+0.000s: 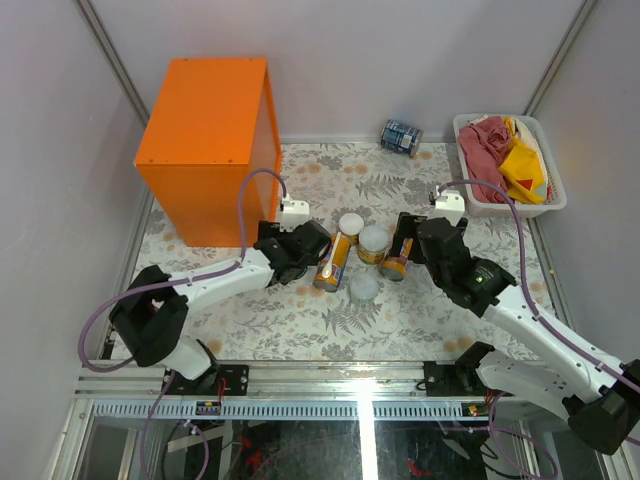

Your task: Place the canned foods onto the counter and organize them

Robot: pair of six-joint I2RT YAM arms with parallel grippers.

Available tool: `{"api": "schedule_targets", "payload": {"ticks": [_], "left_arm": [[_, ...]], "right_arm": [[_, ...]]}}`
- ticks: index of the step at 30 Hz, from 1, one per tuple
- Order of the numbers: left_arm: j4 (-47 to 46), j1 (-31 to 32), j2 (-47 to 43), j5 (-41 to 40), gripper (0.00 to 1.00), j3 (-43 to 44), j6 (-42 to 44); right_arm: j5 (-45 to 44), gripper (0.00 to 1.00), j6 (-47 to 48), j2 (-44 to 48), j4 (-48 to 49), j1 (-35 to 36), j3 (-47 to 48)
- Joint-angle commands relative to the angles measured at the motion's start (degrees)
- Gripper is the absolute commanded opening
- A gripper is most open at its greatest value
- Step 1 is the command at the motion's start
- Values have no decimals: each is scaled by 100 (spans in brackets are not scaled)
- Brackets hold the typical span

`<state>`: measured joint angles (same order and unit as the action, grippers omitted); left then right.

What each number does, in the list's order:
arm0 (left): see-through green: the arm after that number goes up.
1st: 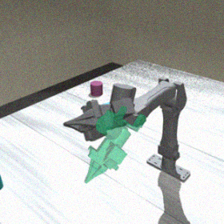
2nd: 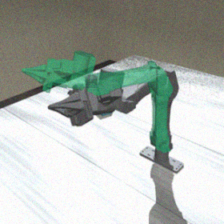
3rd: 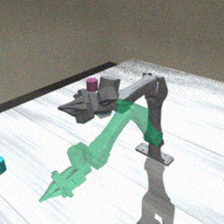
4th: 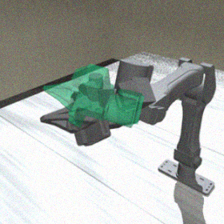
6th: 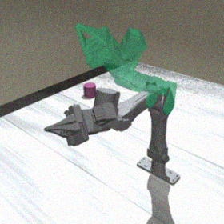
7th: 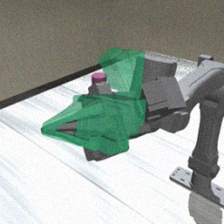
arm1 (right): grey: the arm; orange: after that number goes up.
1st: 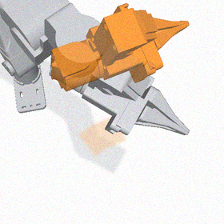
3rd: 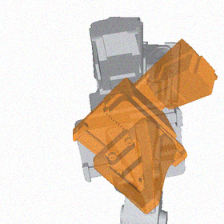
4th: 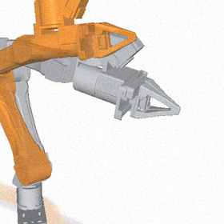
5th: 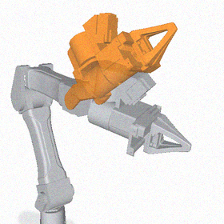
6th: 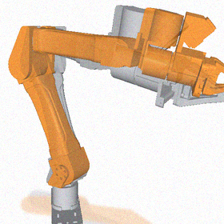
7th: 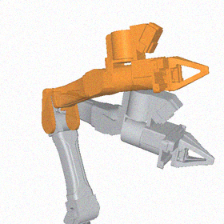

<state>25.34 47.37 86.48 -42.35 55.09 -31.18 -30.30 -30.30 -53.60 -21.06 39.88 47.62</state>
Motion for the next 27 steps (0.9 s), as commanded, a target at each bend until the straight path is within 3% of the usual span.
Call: {"api": "schedule_targets", "payload": {"ticks": [1, 16, 27], "left_arm": [[-390, -152, 271, -46, 100, 223, 97], [-503, -492, 1056, 478, 100, 536, 297], [-211, -517, 1486, 1001, 100, 551, -25]], "right_arm": [[9, 100, 97, 138, 220, 41, -7], [-28, 100, 103, 106, 241, 46, -18], [-73, 100, 160, 72, 241, 46, -19]]}}
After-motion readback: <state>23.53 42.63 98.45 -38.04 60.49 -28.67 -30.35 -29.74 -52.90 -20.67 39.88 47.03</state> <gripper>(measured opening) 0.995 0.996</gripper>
